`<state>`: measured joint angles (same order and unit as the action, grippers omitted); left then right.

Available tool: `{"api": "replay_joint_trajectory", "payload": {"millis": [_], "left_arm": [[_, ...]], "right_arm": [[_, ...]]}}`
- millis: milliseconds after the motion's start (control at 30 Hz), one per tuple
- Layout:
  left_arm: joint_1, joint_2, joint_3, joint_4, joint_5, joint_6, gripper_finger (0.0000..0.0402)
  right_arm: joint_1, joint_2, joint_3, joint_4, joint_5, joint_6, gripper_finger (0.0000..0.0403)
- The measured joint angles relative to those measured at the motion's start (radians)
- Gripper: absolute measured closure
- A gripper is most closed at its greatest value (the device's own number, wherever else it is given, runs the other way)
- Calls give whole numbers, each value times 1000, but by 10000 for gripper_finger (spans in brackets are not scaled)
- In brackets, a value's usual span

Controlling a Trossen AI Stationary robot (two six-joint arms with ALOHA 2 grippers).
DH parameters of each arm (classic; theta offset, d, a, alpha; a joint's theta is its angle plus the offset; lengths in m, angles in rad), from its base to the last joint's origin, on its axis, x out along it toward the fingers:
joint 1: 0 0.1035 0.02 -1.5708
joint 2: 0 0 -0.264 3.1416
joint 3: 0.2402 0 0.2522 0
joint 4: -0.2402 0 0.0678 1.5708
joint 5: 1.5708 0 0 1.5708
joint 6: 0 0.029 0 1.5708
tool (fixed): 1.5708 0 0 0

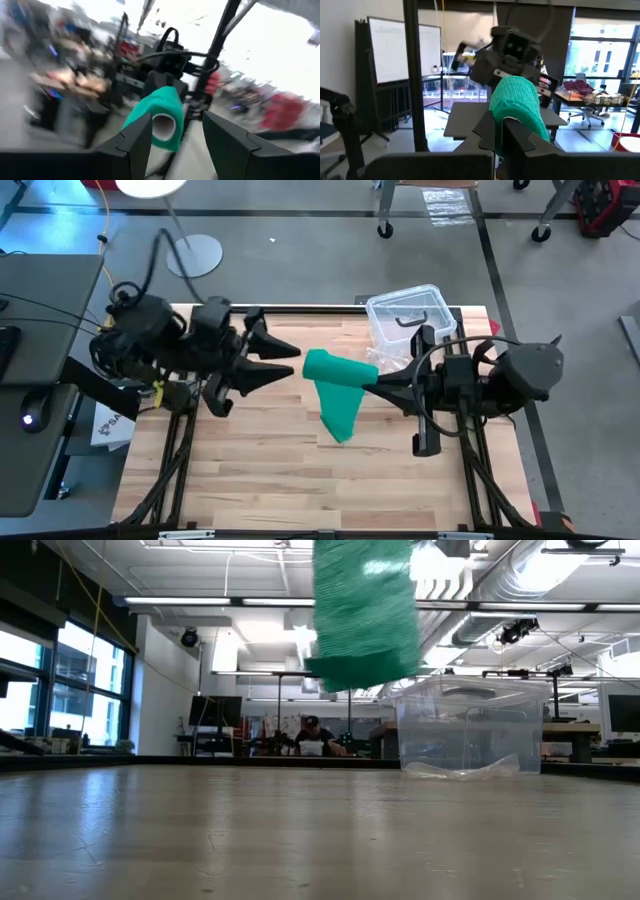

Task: Roll bandage
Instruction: Roll the green bandage

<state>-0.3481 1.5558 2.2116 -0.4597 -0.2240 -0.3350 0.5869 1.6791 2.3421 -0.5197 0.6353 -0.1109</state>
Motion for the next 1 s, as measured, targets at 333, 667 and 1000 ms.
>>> {"api": "replay_joint_trajectory", "payload": {"millis": [333,667,1000], "left_arm": [[93,10,0,-70,102,-338,234],[127,6,0,-201,146,-523,234],[126,-6,0,-208,144,-575,234]], "right_arm": [[0,2,0,-80,-19,-10,402],[0,3,0,-127,20,-52,402],[0,2,0,-151,54,-55,402]]}}
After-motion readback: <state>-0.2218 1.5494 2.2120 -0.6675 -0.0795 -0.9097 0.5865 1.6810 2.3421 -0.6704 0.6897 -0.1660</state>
